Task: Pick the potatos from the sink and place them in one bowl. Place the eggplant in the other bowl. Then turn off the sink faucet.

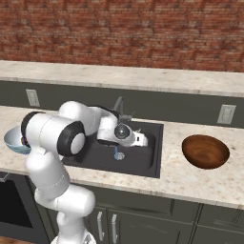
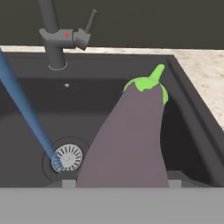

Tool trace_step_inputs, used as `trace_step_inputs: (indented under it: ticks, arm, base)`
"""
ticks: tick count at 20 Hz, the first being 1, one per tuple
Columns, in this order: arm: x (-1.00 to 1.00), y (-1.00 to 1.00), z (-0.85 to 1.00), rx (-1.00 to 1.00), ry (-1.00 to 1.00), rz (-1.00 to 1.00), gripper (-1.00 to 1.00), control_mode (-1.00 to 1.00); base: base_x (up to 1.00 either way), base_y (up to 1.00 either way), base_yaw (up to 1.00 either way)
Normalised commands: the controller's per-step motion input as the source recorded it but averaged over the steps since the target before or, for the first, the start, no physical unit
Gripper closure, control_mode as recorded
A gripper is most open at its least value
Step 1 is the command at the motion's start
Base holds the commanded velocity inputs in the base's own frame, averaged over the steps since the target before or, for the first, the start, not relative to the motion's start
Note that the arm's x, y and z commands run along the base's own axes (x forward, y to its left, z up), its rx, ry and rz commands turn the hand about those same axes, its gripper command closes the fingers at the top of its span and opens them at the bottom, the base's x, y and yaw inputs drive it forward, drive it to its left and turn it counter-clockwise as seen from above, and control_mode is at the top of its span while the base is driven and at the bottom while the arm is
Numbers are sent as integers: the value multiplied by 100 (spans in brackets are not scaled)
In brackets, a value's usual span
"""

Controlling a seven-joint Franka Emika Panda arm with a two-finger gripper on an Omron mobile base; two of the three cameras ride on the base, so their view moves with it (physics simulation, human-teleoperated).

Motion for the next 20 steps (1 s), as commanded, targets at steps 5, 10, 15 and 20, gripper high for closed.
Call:
trace_step_inputs:
  ticks: [5,10,15,20]
  arm:
    - [-7,-2,100,0,0,0,100,-100]
    - [-23,-7,100,0,4,0,100,-100]
    - [-31,-20,100,0,9,0,100,-100]
    - [-26,-30,100,0,9,-1,100,-100]
  base:
    - [0,0,0]
    - [0,0,0]
    - [0,0,0]
    - [0,0,0]
